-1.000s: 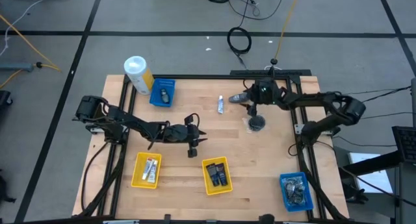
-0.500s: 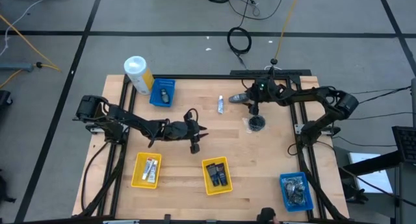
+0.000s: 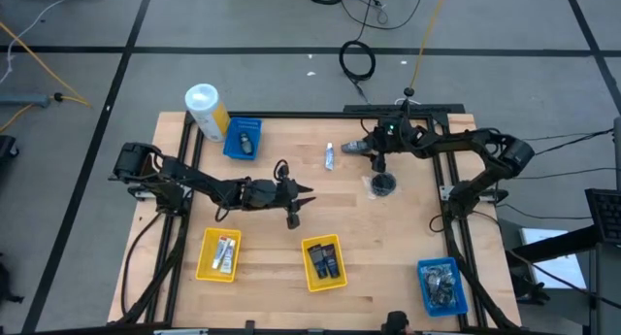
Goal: Pick & Place Travel size toiletries
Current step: Put the black deodorant into the top blue bin
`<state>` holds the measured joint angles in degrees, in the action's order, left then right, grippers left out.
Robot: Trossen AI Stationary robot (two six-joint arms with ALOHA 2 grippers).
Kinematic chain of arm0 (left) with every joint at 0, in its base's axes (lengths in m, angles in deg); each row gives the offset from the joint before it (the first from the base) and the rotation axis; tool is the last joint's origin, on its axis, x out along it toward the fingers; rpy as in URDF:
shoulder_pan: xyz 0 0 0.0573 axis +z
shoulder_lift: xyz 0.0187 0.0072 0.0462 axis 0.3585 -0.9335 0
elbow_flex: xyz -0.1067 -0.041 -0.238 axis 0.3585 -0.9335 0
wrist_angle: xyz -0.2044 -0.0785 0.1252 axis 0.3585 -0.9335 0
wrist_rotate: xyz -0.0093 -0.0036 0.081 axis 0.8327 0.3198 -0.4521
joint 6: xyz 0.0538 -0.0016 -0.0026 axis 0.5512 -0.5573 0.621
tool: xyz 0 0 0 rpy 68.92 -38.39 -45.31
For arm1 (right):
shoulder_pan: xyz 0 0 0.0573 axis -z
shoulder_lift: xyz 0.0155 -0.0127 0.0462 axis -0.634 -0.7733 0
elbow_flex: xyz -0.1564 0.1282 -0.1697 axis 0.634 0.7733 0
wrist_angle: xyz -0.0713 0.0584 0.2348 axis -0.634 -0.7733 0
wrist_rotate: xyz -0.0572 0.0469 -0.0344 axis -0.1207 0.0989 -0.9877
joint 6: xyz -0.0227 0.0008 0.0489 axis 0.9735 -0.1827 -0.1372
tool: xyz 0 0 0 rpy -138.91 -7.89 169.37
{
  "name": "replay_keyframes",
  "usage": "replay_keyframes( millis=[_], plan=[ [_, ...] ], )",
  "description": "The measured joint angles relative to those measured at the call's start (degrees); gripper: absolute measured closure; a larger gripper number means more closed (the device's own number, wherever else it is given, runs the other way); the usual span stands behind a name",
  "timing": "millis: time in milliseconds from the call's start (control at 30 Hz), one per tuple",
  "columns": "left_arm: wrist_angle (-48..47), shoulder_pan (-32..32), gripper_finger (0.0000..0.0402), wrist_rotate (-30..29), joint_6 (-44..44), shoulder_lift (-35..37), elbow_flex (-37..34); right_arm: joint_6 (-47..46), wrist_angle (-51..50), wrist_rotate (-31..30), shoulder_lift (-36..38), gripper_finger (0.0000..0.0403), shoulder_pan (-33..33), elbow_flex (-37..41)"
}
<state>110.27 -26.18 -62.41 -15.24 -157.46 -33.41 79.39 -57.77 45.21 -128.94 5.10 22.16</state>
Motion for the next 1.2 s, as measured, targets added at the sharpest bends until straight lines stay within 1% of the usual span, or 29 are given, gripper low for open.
replay_keyframes(
  millis=[167,533,633,700,800,900,967,1100,1133,1200],
  plan=[
    [3.0,0.2,0.0291,0.0,2.1,0.0,0.0,0.1,-1.2,0.0,-3.7,0.0155,-0.2,0.0],
    [3.8,3.5,0.029,0.1,1.4,0.0,0.0,-7.9,-0.2,-0.2,-4.4,0.02,-2.9,0.0],
    [3.2,4.6,0.028,1.4,1.2,0.0,0.0,-10.0,0.8,-0.2,-4.4,0.0203,-3.8,0.5],
    [2.8,5.3,0.0264,2.5,1.0,0.0,0.0,-11.9,3.5,-0.1,-4.4,0.0204,-4.4,2.0],
    [0.6,6.0,0.0228,3.1,0.9,0.0,0.0,-15.4,10.3,-0.1,-4.4,0.0204,-6.0,5.7],
    [-2.0,6.6,0.0182,3.2,1.4,0.0,0.0,-19.7,20.7,1.0,-4.5,0.0205,-8.5,11.0],
    [-3.1,6.8,0.0151,3.2,1.9,0.0,0.0,-23.8,30.3,3.2,-4.5,0.0205,-10.3,14.7],
    [-3.8,7.0,0.0099,3.3,2.0,0.0,0.0,-33.5,52.9,7.9,-4.4,0.0206,-15.4,21.0],
    [-3.7,7.0,0.0089,3.8,2.3,0.0,0.0,-35.5,57.6,9.2,-4.4,0.0206,-16.9,21.9],
    [-1.9,7.0,0.0074,7.2,5.2,0.0,0.0,-38.4,65.0,10.9,-4.4,0.0206,-20.2,22.8]
  ],
)
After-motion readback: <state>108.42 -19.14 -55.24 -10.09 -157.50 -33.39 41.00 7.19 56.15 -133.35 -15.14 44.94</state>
